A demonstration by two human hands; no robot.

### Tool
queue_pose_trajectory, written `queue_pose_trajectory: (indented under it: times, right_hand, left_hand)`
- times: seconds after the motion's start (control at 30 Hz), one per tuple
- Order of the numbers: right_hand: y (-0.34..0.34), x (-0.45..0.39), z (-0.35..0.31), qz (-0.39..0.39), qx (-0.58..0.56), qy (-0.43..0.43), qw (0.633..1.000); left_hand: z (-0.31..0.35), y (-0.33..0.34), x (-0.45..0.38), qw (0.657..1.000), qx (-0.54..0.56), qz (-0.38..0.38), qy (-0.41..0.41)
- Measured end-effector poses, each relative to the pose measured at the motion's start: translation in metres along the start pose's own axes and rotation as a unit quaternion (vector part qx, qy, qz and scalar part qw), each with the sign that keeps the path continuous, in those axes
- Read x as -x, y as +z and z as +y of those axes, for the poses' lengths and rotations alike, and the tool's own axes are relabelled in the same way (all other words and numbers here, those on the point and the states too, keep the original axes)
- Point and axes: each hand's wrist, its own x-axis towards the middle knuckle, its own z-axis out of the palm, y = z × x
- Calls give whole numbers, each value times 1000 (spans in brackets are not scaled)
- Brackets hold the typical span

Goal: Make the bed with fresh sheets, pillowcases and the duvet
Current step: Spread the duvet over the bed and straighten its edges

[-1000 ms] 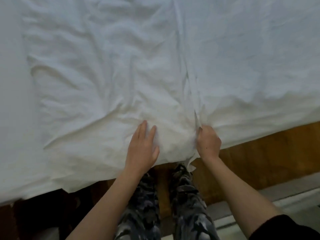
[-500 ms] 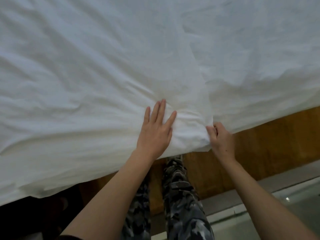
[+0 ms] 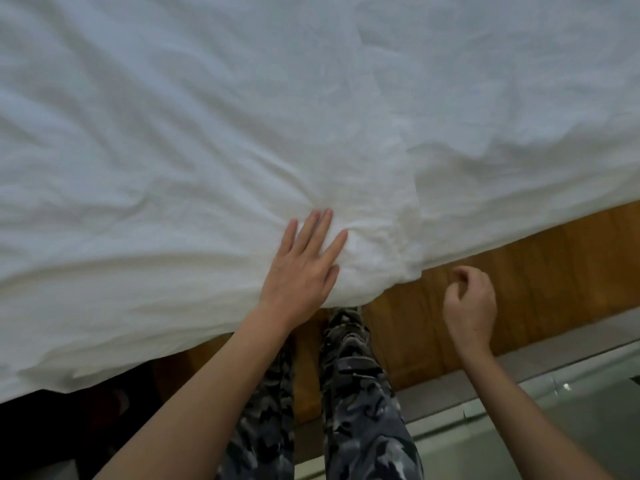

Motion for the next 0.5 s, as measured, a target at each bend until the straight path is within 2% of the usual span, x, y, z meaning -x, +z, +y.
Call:
queue_pose_trajectory:
  times: [0.07,0.17,0.27,0.4,0.5]
  right_hand:
    - [6,5,-29,20,2,-96,995]
    - [25,11,-84,31,2,-231,972]
    - [49,10,-152,22,11,-332,943]
    - [81,13,-249,32,39,-430,901]
    - [106,23,-316,50,53,-490,868]
  left_hand:
    - [-18,-5,11,999,-9,29,-24]
    - [-70,-16,37,984,-10,62,-166]
    - [-147,-35,72,949,-24,81,-303]
    - [-243,-75,118,872,-31,133,-470]
    - [-284,-87,153,805,20,185,-564]
